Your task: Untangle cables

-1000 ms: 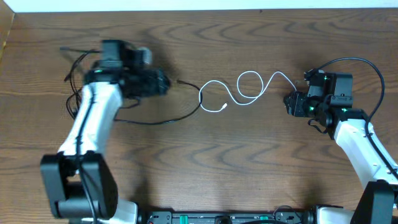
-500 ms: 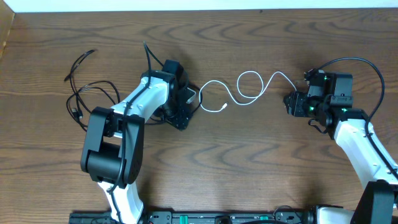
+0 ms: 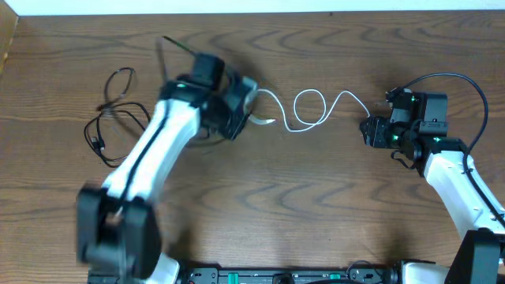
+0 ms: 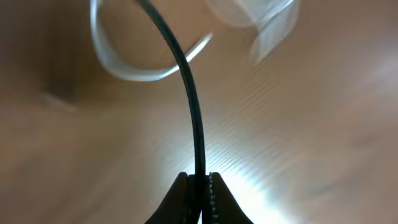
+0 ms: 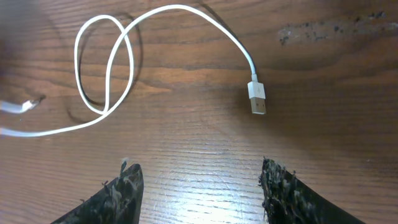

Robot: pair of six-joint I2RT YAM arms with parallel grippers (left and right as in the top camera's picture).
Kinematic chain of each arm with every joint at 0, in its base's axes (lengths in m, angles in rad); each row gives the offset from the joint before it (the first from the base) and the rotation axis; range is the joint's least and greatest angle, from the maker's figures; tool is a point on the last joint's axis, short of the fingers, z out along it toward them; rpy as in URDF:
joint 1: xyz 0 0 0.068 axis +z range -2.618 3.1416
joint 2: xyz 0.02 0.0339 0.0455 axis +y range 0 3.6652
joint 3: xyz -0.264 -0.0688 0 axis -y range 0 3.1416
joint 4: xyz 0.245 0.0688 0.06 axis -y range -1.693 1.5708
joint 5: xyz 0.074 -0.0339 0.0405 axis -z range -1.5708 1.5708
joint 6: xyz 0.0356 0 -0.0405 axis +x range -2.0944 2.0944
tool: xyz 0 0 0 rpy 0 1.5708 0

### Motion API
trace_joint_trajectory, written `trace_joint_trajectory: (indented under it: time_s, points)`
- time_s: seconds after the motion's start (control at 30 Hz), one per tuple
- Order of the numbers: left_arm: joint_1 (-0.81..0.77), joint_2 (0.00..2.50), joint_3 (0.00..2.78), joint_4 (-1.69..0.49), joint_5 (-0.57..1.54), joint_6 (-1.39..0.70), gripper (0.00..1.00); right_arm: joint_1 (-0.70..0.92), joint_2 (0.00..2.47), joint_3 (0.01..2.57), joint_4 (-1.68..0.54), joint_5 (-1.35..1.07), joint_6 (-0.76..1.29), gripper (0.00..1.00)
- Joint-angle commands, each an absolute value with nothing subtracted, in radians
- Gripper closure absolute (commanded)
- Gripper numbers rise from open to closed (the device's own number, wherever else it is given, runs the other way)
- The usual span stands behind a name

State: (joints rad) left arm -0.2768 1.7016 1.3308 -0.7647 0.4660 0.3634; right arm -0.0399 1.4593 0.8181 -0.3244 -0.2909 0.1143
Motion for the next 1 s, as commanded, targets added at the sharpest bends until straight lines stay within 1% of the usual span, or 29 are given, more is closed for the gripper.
trace_joint_trajectory:
  time_s: [0.0, 0.03, 0.07, 0.13, 0.17, 0.23, 0.33, 0.43, 0.53, 0.6, 0.63, 0.67, 0.73, 0.77, 0.8, 0.87, 0.97]
  points:
    - [-0.278, 1.533, 1.369, -0.721, 1.031, 0.357, 0.93, -0.038, 1.455, 0.821, -0.326, -0.289, 0.119, 0.43]
    - [-0.278, 1.501, 1.369, -0.709, 1.132, 0.357, 0.93, -0.038, 1.455, 0.821, -0.326, -0.289, 0.119, 0.43]
    - [-0.278, 1.486, 1.369, -0.709, 1.176, 0.357, 0.93, -0.038, 1.455, 0.821, -0.326, -0.289, 0.119, 0.43]
    - [-0.278, 1.475, 1.368, -0.709, 1.227, 0.334, 0.93, -0.038, 1.455, 0.821, -0.326, -0.289, 0.119, 0.43]
    - [-0.278, 1.477, 1.367, -0.71, 1.23, 0.279, 0.93, -0.038, 1.455, 0.821, -0.326, -0.289, 0.118, 0.43]
    - [-0.277, 1.488, 1.358, -0.73, 1.213, 0.256, 0.93, -0.038, 1.455, 0.821, -0.326, -0.289, 0.119, 0.43]
    - [-0.277, 1.499, 1.354, -0.776, 1.069, 0.256, 0.93, -0.038, 1.455, 0.821, -0.326, -0.289, 0.119, 0.43]
    - [-0.277, 1.501, 1.335, -0.808, 0.889, 0.256, 0.93, -0.038, 1.455, 0.821, -0.326, -0.289, 0.118, 0.43]
    - [-0.276, 1.507, 1.33, -0.823, 0.615, 0.209, 0.93, -0.038, 1.455, 0.821, -0.326, -0.29, 0.119, 0.43]
    - [-0.265, 1.506, 1.33, -0.805, 0.343, 0.142, 0.93, -0.038, 1.455, 0.821, -0.326, -0.29, 0.119, 0.43]
    - [-0.258, 1.505, 1.33, -0.796, 0.253, 0.115, 0.93, -0.038, 1.455, 0.821, -0.326, -0.29, 0.119, 0.43]
    - [-0.235, 1.505, 1.33, -0.767, 0.036, 0.06, 0.93, -0.038, 1.455, 0.821, -0.326, -0.289, 0.118, 0.43]
    - [-0.195, 1.505, 1.33, -0.728, -0.25, -0.023, 0.93, -0.038, 1.455, 0.821, -0.326, -0.29, 0.119, 0.43]
    - [-0.184, 1.505, 1.33, -0.72, -0.309, -0.035, 0.93, -0.038, 1.455, 0.821, -0.326, -0.289, 0.119, 0.43]
    - [-0.159, 1.505, 1.33, -0.699, -0.42, -0.044, 0.93, -0.038, 1.455, 0.821, -0.326, -0.29, 0.119, 0.43]
    - [-0.123, 1.505, 1.33, -0.672, -0.525, -0.043, 0.93, -0.038, 1.455, 0.821, -0.326, -0.289, 0.119, 0.43]
    - [-0.074, 1.505, 1.33, -0.64, -0.598, -0.043, 0.93, -0.038, 1.455, 0.821, -0.326, -0.289, 0.119, 0.43]
